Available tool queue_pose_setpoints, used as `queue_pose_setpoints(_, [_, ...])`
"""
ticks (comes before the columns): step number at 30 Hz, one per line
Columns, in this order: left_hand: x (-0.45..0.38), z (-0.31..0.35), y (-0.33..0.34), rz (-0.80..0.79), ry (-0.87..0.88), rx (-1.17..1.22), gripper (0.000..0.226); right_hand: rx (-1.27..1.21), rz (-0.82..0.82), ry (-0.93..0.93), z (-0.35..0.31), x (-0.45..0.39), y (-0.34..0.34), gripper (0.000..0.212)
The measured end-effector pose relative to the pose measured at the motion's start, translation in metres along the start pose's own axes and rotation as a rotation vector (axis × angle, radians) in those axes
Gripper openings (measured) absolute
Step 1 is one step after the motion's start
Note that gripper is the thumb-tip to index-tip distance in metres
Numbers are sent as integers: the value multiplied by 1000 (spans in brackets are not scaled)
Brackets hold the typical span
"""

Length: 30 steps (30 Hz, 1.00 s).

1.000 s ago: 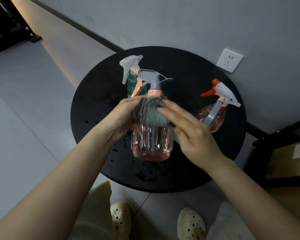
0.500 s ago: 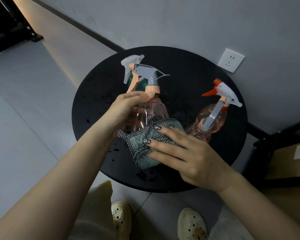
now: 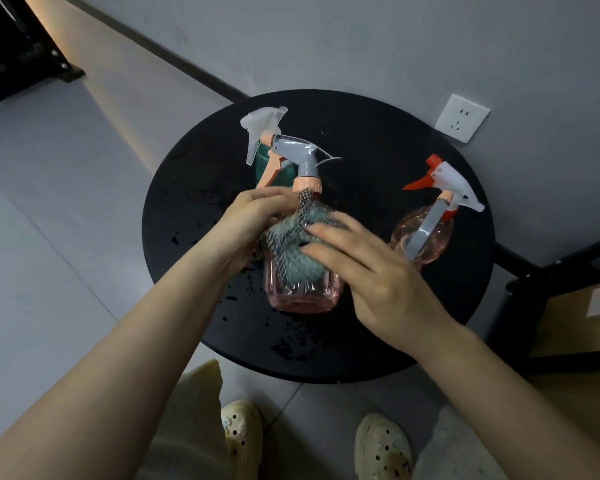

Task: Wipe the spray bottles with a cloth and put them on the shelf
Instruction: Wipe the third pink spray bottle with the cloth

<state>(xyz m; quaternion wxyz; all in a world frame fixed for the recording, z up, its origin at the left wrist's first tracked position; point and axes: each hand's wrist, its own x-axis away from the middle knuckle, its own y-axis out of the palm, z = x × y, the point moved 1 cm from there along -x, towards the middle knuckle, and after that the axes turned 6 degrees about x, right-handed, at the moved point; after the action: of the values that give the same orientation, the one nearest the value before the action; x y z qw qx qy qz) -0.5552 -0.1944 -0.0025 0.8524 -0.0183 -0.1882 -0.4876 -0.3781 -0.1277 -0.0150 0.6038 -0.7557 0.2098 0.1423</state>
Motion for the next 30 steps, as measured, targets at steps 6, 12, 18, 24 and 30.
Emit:
queue_pose_setpoints(6, [0, 4, 1, 39, -2, -103, 17, 27, -53, -241, 3, 15, -3, 42])
queue_pose_setpoints(12, [-2, -1, 5, -7, -3, -71, 16, -65, -12, -87, 17, 5, 1, 48])
queue_pose_setpoints(18, [-4, -5, 9, 57, -3, -20, 14, -131, 77, 93, 18, -3, 4, 43])
queue_pose_setpoints(24, [-2, 5, -7, 72, 68, 19, 33, -51, 10, -123, 7, 21, 10, 55])
queue_pose_setpoints(30, [1, 8, -6, -5, 100, 22, 37, -460, 54, 296, 0, 15, 15, 50])
